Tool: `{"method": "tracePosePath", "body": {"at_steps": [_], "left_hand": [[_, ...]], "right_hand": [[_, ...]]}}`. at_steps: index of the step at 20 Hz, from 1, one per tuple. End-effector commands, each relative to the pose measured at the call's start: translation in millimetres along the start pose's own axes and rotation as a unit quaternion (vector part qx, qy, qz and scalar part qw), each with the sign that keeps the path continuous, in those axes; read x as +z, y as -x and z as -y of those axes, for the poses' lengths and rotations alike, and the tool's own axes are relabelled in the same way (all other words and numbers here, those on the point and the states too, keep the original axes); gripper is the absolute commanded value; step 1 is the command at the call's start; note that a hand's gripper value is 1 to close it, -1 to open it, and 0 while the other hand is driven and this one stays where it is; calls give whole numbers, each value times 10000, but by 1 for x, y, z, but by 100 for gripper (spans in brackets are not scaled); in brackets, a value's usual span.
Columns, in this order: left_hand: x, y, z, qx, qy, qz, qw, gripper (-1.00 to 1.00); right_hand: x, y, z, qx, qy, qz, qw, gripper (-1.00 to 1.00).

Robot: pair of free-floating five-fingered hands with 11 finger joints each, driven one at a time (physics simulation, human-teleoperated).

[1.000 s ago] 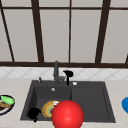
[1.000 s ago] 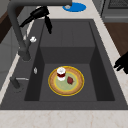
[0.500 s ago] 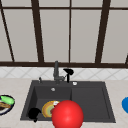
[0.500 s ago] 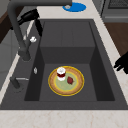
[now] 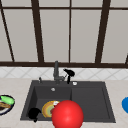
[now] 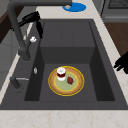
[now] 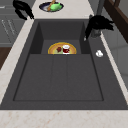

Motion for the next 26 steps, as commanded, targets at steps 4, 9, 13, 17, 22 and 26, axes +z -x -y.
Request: {"method": "tracePosePath", "body": {"at_steps": [4, 9, 13, 17, 22, 26], "left_hand": [[0, 0, 0, 0, 0, 0, 10000, 0], [0, 0, 0, 0, 0, 0, 10000, 0], [0, 0, 0, 0, 0, 0, 10000, 0], [0, 0, 0, 0, 0, 0, 10000, 0], [0, 0, 0, 0, 0, 0, 10000, 0], [0, 0, 0, 0, 0, 0, 10000, 0]], "right_hand": [[-1, 5, -8, -227, -572, -127, 9980, -100], [-11, -9, -12, -292, -1087, -301, 9932, -100], [-25, -14, -18, -247, -1404, -498, 9885, -100], [-42, -18, -26, -67, -1506, -856, 9849, 100], [-50, -20, -43, 250, -968, -1170, 9881, 100], [-45, -3, -29, 358, -379, -1128, 9922, 100]]}}
